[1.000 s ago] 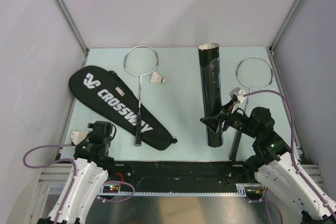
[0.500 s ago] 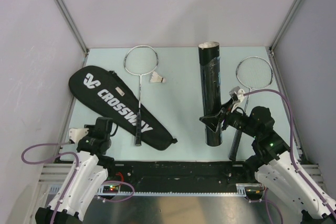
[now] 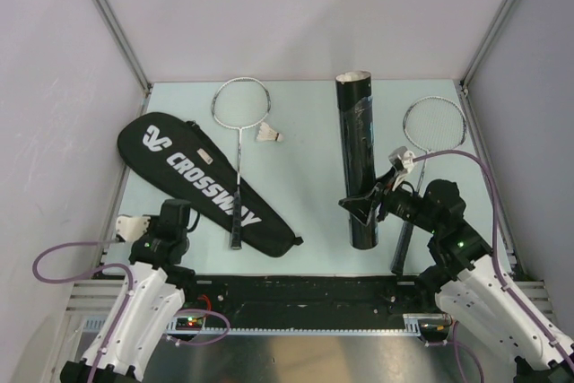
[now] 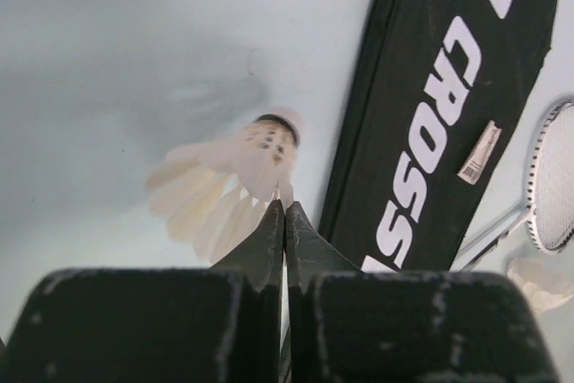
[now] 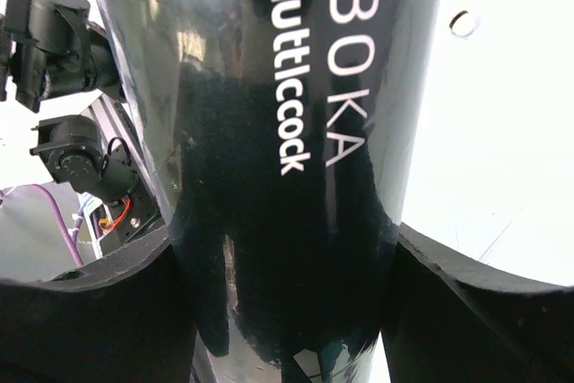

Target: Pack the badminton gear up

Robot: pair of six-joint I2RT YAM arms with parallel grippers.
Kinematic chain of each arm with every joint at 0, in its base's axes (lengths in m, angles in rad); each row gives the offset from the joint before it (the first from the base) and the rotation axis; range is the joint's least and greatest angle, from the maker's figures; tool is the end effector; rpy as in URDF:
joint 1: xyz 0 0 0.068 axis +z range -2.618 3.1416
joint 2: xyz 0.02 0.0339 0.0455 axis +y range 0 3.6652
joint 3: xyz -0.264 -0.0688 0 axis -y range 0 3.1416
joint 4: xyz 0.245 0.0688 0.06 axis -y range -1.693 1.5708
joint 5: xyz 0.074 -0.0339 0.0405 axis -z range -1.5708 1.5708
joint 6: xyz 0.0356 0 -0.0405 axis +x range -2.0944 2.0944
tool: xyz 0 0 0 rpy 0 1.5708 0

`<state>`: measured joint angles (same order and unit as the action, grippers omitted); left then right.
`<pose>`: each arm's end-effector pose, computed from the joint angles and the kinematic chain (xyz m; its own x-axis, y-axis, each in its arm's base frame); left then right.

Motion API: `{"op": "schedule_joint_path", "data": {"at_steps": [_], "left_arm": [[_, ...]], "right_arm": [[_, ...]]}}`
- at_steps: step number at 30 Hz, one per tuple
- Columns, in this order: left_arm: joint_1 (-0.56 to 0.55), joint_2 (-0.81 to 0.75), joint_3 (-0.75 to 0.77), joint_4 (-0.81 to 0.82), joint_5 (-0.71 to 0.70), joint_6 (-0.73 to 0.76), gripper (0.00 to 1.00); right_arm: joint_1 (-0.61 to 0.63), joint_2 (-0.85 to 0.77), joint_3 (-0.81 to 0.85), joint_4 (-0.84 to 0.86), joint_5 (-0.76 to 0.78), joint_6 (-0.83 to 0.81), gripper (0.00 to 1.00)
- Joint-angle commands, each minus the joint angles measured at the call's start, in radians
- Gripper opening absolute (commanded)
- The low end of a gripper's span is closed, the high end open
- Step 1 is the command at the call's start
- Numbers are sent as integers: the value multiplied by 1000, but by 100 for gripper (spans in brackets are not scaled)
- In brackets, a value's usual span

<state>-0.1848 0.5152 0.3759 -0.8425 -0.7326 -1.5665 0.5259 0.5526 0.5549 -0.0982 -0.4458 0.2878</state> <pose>0.0998 0.0056 0.1854 0.2251 -0.7984 -0.5585 -0.8183 0.1562 -0.5531 0.1184 0.0865 0.3025 -0.3133 0.1142 -0.9427 -0.7667 0.5553 0.3221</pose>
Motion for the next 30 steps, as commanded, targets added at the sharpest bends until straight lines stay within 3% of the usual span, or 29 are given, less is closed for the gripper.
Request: {"op": "schedule_joint_path", "data": {"at_steps": [1, 7, 11, 15, 17, 24, 30], "left_arm": [[-4, -10, 87, 16, -62, 152, 0], [-5, 31, 250, 32, 21, 469, 0], [-5, 71, 383, 55, 156, 723, 0], [-5, 81, 484, 68, 427, 960, 0], [-6, 72, 520, 69, 586, 1046, 0], [-6, 73, 659, 49, 911, 1157, 0], [-5, 60, 752, 17, 1008, 1177, 0]], "right_arm": [[-5, 8, -7, 82, -5, 12, 34], [-5, 58, -15, 87, 40, -46, 34], [1, 117, -13, 148, 21, -127, 34], [30, 196, 4, 244, 93, -277, 35], [37, 240, 17, 280, 48, -398, 35], [63, 324, 55, 309, 26, -812, 36], [112, 362, 53, 234, 88, -1112, 35]]}}
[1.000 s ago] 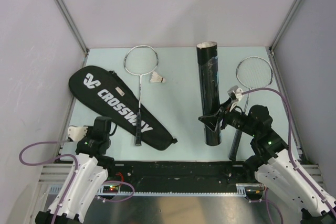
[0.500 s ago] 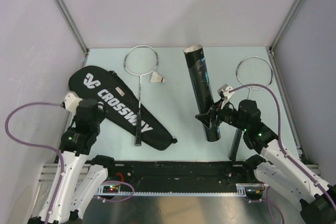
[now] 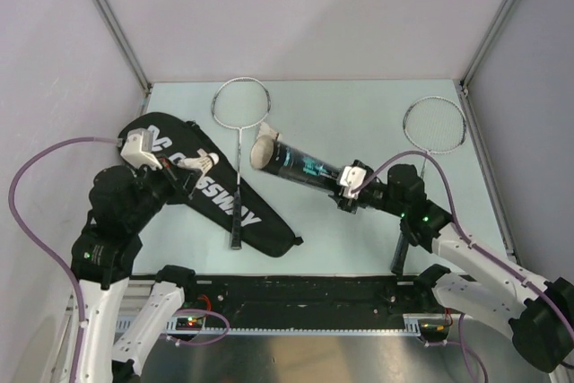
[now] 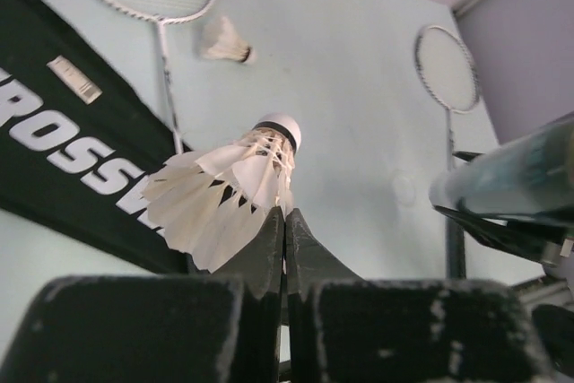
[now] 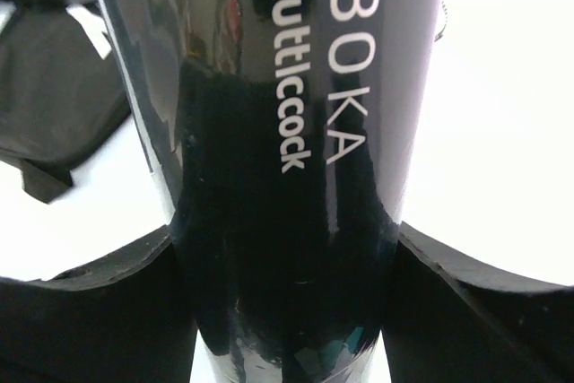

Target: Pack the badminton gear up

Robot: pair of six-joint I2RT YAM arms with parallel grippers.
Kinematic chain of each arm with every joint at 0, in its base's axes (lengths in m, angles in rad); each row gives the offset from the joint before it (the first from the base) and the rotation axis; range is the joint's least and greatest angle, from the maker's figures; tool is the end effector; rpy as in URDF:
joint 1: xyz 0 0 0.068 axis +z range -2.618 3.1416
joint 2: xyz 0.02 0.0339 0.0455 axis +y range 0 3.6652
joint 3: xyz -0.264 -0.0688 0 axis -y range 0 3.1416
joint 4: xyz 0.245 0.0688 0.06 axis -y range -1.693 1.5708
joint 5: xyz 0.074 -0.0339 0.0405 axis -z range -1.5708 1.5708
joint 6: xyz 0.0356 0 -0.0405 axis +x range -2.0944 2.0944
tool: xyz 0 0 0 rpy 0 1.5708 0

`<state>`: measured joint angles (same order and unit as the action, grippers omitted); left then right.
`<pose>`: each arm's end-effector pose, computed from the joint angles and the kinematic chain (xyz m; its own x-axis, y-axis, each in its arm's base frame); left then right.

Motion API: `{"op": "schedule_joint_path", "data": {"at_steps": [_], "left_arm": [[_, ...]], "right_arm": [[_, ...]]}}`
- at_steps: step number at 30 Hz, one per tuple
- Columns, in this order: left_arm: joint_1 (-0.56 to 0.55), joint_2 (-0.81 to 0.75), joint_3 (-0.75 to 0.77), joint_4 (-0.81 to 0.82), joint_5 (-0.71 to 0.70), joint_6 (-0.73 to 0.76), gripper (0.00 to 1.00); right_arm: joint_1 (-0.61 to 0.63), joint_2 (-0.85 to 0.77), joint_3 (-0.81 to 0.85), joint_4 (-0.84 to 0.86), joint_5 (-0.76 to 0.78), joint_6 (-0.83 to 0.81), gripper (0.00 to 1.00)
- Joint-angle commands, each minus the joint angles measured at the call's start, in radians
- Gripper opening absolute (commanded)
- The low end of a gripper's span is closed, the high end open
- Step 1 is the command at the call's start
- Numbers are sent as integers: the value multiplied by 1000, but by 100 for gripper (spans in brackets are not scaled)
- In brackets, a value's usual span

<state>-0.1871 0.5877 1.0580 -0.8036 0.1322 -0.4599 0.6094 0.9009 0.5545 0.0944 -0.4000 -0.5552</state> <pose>0.0923 -0.0222 0.3886 -0.4242 -0.3675 -0.8276 0.1322 0.8790 -0.4581 0.1645 0.1317 0.2671 0.2671 -0.4056 -0.8741 -0.8186 0.3832 -0.4280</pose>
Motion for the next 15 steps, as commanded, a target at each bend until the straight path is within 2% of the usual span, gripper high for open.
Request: {"op": "schedule_joint_path", "data": {"at_steps": [1, 7, 15], "left_arm": [[-3, -16, 87, -31, 166, 77, 0], [-4, -32, 149, -82, 356, 107, 0], [-3, -64, 158, -90, 499, 94, 0]], "right_arm": [[32, 20, 47, 40, 65, -306, 35], [55, 26, 11, 92, 155, -452, 33], [83, 41, -11, 154, 231, -499, 32]]}}
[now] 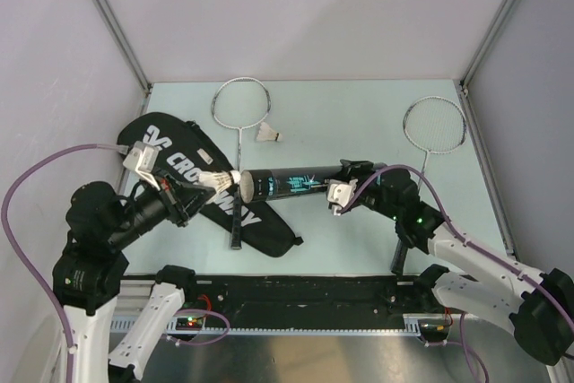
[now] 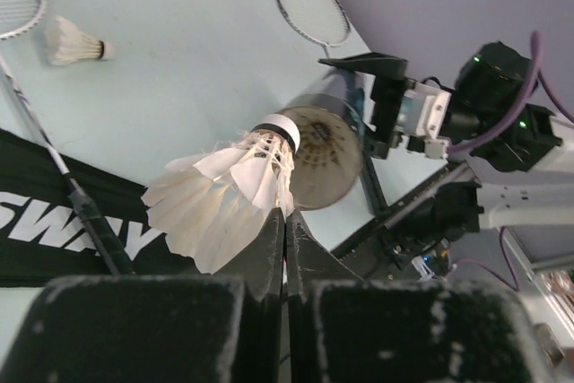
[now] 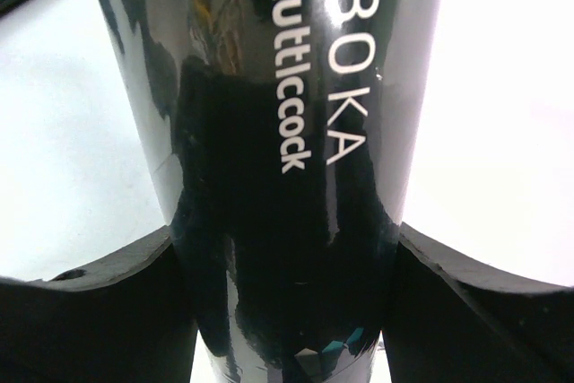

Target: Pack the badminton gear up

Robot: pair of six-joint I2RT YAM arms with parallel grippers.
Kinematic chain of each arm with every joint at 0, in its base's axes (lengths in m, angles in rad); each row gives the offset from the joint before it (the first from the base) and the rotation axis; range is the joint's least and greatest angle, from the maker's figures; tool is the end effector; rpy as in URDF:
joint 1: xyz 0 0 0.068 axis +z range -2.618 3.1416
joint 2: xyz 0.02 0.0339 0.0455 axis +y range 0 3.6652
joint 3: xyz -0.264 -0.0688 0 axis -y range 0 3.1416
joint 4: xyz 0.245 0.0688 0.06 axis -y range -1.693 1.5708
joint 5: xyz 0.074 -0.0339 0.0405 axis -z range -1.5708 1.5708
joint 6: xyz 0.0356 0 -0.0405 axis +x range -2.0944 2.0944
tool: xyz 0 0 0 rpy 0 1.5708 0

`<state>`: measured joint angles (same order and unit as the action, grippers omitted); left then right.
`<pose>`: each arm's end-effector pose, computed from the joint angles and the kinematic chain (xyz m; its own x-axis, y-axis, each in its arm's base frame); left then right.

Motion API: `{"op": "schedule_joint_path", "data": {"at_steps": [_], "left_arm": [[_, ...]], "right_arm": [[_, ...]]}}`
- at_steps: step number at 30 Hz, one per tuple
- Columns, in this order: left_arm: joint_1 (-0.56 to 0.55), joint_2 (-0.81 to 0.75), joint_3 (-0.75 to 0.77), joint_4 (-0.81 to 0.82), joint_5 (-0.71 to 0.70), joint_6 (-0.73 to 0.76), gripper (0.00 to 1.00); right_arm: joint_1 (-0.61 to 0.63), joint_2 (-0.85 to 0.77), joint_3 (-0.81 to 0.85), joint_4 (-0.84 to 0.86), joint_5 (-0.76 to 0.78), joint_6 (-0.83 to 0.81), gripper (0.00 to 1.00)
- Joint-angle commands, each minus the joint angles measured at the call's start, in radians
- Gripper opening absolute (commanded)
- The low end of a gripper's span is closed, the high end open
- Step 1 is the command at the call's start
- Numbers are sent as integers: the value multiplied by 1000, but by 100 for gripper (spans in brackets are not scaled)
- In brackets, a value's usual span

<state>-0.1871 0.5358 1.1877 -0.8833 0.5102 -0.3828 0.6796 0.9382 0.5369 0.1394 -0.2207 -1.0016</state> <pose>0.0494 -0.0271 0.4205 -0.4441 -0.2477 -0.8611 0.4996 0.7293 -0.4675 0.1646 0.1430 0.2578 0.5465 -0.6151 -0.5683 -0.5888 0.2004 -0.7831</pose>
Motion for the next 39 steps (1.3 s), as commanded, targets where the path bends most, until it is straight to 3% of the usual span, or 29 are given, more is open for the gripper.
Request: {"op": "schedule_joint_path", "data": {"at_steps": [1, 7, 23, 39], "left_arm": [[-5, -13, 26, -11, 128, 15, 0], [-6, 5, -7, -11, 197, -6, 0], [-9, 75, -40, 4, 224, -7, 0], [-99, 84, -237, 353, 286, -208, 0]], "right_arm": [[16, 7, 6, 109, 58, -54, 32], [35, 12, 4, 131, 68, -39, 31], [114, 14, 8, 173, 125, -50, 30], [158, 26, 15, 222, 128, -1, 27]]}}
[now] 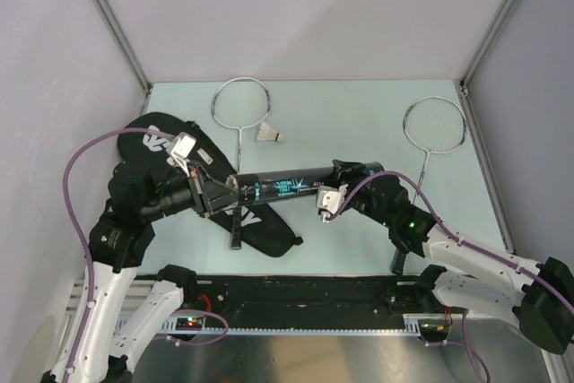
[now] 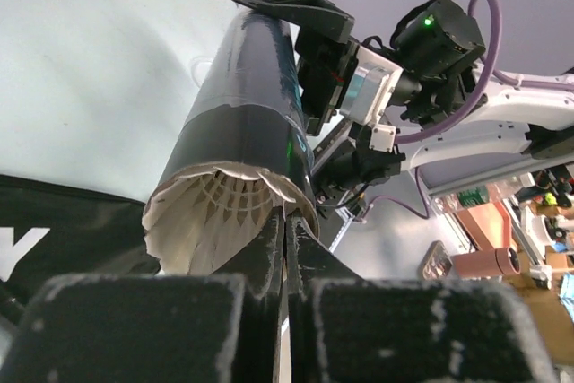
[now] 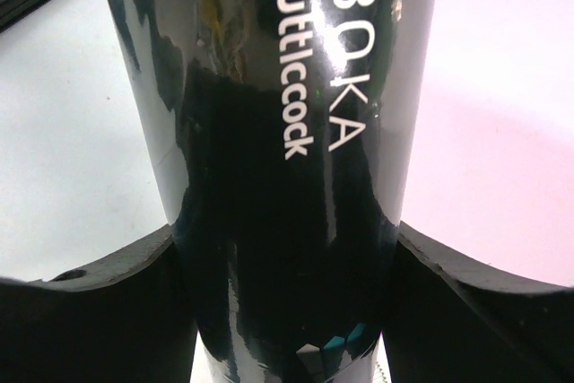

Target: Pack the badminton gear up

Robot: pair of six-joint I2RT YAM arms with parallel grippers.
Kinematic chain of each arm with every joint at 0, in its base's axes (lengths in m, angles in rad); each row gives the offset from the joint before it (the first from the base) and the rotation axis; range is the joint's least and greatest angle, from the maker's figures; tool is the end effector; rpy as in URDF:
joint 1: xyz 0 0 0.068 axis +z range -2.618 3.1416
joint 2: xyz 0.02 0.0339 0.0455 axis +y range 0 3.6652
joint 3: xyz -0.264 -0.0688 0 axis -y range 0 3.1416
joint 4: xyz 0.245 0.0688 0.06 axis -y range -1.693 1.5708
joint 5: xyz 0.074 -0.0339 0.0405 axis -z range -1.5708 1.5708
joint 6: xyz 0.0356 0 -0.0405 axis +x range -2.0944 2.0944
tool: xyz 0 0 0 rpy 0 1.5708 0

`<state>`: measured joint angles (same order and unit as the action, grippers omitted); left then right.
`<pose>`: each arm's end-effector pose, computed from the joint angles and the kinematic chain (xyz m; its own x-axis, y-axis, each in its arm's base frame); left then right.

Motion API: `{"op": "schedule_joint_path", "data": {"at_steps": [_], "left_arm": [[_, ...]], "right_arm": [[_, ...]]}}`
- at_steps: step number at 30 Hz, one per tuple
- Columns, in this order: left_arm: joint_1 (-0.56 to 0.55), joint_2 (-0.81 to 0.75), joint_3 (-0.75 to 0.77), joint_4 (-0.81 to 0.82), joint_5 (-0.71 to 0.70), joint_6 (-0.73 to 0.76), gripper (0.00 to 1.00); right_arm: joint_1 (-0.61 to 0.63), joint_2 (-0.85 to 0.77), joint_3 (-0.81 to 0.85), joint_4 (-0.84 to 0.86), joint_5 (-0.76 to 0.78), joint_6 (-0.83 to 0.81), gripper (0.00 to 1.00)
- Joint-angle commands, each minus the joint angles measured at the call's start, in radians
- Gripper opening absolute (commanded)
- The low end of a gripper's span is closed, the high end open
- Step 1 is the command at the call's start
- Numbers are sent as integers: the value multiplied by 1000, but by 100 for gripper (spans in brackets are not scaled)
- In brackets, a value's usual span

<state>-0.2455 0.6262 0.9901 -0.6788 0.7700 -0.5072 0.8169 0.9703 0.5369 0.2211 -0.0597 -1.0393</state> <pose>0.0991 -0.0504 0.3807 -0.6592 -0.1943 -0.7264 0.5678 0.5047 -0.6503 0.1528 0.1658 0.2598 0.5887 -0.6302 -0.5063 -0.5134 0.1923 -0.8363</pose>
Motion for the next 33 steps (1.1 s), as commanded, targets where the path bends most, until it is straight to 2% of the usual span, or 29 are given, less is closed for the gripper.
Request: {"op": "schedule_joint_path", "data": {"at_steps": [1, 12, 17, 20, 25, 28, 33], "left_arm": [[-53, -3, -48, 161, 19, -88, 0], [-96, 10, -75, 193, -54, -60, 1], [-97, -18, -59, 192, -112, -43, 40], [-97, -32, -29, 190, -138, -36, 55], [-97, -39, 52, 179, -146, -13, 69], [-97, -42, 87, 177, -199, -3, 78], [-97, -22, 104, 176, -296, 16, 84]], "right_arm": [[21, -4, 15, 141, -37, 36, 27], [25, -15, -4, 154, -81, 38, 27], [15, -23, -4, 126, -84, 88, 27], [4, -23, -5, 82, -91, 120, 27], [-1, -33, -5, 44, -69, 160, 27], [-3, -41, -2, 27, -43, 202, 27], [-7, -67, 3, -60, -31, 352, 29]]}}
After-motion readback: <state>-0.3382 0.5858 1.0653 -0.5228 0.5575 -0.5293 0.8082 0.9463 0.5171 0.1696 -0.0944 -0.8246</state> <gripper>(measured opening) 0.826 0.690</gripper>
